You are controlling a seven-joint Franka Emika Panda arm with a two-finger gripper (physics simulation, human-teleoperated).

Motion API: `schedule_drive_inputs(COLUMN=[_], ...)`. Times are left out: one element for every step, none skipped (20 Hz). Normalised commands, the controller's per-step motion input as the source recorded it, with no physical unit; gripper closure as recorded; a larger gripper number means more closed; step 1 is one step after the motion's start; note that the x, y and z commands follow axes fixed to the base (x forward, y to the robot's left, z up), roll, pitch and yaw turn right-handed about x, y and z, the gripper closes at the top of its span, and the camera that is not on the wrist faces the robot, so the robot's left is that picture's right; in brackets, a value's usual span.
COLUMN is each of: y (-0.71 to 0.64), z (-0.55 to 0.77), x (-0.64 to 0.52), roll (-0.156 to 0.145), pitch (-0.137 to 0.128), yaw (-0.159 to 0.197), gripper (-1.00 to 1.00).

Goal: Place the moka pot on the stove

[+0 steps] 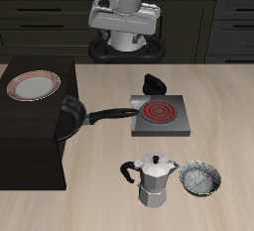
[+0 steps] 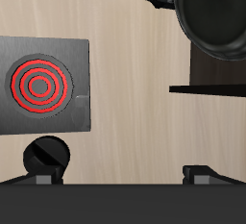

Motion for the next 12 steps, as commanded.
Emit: schedule_drive_inputs(y=[0.11, 0.21, 0.09, 0.22, 0.11, 0.2, 0.2, 0.25, 0.12, 0.3, 0.23, 0.18], z=[0.01, 0.07, 0.06, 0.05, 0.07, 0.11, 0.09, 0.06, 0.04, 0.02, 0.04, 0.08], x=[0.21, 0.24, 0.38, 0.33, 0.32, 0.32, 0.36, 0.33, 0.31, 0.48, 0.29, 0.48], roll=[0.03, 0.061, -0.018, 0.053, 0.006, 0.013, 0.036, 0.071, -0.009, 0.075, 0.061, -0.03], pitch=[0.044, 0.001, -0.031, 0.016, 0.032, -0.044, 0.018, -0.021, -0.015, 0.048, -0.015, -0.022], yaw=[-0.043, 0.021, 0.018, -0.008, -0.04, 0.024, -0.012, 0.018, 0.024, -0.061, 0.041, 0.007], gripper=[-1.0, -1.0, -1.0, -1.0, -1.0, -1.0, -1.0, -1.0, -1.0, -1.0, -1.0, -1.0])
